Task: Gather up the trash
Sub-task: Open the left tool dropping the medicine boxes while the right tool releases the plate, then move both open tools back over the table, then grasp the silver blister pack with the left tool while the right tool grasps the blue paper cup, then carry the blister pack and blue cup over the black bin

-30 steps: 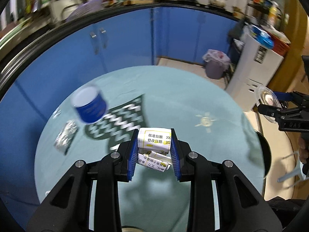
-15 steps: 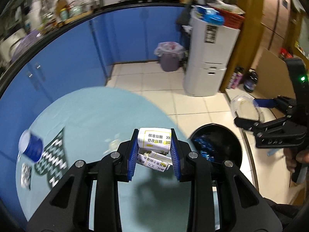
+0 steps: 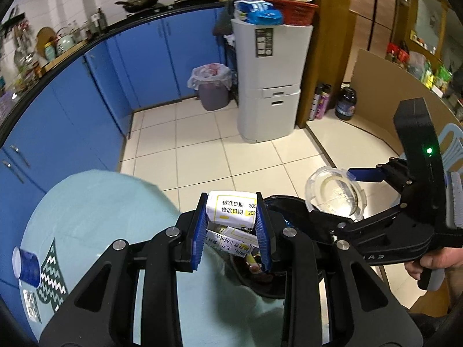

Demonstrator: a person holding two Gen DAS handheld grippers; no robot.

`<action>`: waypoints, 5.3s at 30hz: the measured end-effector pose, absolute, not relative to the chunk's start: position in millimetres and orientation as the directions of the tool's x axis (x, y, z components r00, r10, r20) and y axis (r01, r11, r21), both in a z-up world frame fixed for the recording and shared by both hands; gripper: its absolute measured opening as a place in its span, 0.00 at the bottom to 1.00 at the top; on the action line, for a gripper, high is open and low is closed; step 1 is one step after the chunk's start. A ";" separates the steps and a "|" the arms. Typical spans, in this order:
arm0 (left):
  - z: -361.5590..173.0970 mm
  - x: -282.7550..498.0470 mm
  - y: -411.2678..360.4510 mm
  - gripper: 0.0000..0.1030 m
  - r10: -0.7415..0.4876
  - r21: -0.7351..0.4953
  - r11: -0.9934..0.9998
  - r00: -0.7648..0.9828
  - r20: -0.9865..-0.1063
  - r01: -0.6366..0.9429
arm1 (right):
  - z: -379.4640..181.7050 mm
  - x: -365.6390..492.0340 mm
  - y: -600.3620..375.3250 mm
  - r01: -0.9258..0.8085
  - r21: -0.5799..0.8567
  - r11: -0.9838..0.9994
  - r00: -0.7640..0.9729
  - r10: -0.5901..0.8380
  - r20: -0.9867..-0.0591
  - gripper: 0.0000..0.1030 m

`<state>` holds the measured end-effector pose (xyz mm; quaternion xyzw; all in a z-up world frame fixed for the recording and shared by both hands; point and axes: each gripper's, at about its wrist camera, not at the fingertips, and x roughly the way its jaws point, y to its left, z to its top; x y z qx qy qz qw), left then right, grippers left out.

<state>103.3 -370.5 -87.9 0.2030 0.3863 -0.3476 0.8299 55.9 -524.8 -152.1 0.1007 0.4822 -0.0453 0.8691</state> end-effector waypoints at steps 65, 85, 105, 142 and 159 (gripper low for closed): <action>-145.8 208.7 68.0 0.73 -0.005 0.049 0.995 0.540 -0.842 0.086 | -146.1 233.7 -123.2 -0.526 0.055 0.849 0.436 0.325 -0.839 0.93; -162.6 248.3 104.9 0.36 -0.119 -0.074 0.992 0.534 -0.837 0.106 | -167.6 310.6 -37.2 -0.566 0.155 0.810 0.336 0.399 -0.853 0.93; -154.6 234.7 91.4 0.32 -0.125 -0.095 0.992 0.535 -0.835 0.083 | -143.9 269.3 -64.7 -0.583 0.015 0.812 0.452 0.340 -0.825 0.73; -91.3 159.2 -135.3 0.32 -0.231 0.051 0.896 0.559 -0.797 0.442 | -89.3 126.9 -316.2 -0.284 0.015 0.959 0.638 0.201 -0.743 0.73; -99.1 119.7 -284.3 0.32 -0.332 0.098 0.727 0.473 -0.816 0.679 | -110.6 68.6 -453.0 -0.020 0.043 0.999 0.639 0.046 -0.768 0.73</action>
